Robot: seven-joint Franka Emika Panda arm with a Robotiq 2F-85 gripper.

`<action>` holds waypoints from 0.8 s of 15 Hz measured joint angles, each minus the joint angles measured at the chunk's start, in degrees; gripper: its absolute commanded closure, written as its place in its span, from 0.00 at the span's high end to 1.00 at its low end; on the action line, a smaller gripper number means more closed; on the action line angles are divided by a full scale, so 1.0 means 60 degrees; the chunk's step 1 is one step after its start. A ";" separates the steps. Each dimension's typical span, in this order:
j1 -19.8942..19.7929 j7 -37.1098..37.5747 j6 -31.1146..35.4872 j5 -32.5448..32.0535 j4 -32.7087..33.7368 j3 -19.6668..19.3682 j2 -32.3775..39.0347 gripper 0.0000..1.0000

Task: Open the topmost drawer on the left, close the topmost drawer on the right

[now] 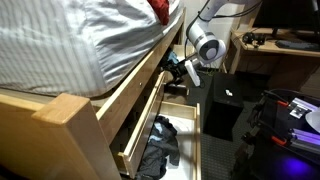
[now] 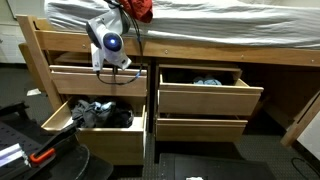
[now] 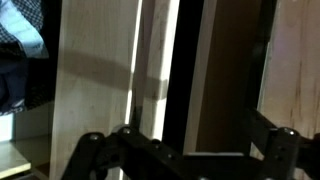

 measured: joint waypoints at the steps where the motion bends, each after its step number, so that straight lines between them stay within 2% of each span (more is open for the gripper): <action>1: -0.0236 0.0613 -0.0462 -0.0589 0.0007 -0.0003 0.0116 1.00; 4: -0.0940 0.2293 -0.1705 -0.1903 0.0032 -0.0015 0.0382 1.00; 6: -0.1084 0.2345 -0.1783 -0.1979 0.0041 -0.0019 0.0428 1.00; 10: -0.0969 0.2349 -0.1732 -0.1975 0.0049 0.0000 0.0426 1.00; 12: -0.0846 0.2401 -0.1245 -0.1976 0.0136 -0.0001 0.0437 1.00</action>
